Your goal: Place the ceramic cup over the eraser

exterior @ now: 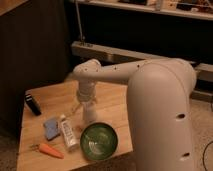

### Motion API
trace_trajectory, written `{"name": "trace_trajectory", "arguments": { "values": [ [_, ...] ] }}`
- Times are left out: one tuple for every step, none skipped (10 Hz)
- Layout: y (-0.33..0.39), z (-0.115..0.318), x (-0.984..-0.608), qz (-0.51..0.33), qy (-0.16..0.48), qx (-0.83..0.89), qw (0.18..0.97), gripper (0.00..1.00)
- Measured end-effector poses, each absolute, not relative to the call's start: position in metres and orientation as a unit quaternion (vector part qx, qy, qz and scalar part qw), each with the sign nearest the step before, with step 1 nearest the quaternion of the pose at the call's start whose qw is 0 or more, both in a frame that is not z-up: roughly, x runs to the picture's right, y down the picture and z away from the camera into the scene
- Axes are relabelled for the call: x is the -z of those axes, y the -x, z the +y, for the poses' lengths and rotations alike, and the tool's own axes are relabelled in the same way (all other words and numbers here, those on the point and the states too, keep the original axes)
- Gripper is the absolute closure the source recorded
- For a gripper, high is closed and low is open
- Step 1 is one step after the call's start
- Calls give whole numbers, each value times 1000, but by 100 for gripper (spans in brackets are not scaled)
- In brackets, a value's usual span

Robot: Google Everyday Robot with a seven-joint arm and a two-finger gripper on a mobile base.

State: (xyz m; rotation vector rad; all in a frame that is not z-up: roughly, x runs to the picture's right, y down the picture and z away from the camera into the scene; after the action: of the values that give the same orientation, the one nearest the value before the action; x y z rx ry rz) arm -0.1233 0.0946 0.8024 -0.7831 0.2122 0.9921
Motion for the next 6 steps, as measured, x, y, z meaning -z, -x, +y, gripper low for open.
{"name": "trace_trajectory", "arguments": {
  "values": [
    [127, 98, -805, 103, 371, -459, 801, 20],
    [127, 99, -807, 107, 373, -458, 800, 20],
    [125, 101, -809, 115, 376, -457, 798, 20],
    [124, 104, -809, 124, 378, -456, 796, 20],
    [121, 106, -809, 132, 380, -457, 793, 20],
    [118, 107, -810, 135, 381, -458, 792, 20]
  ]
}}
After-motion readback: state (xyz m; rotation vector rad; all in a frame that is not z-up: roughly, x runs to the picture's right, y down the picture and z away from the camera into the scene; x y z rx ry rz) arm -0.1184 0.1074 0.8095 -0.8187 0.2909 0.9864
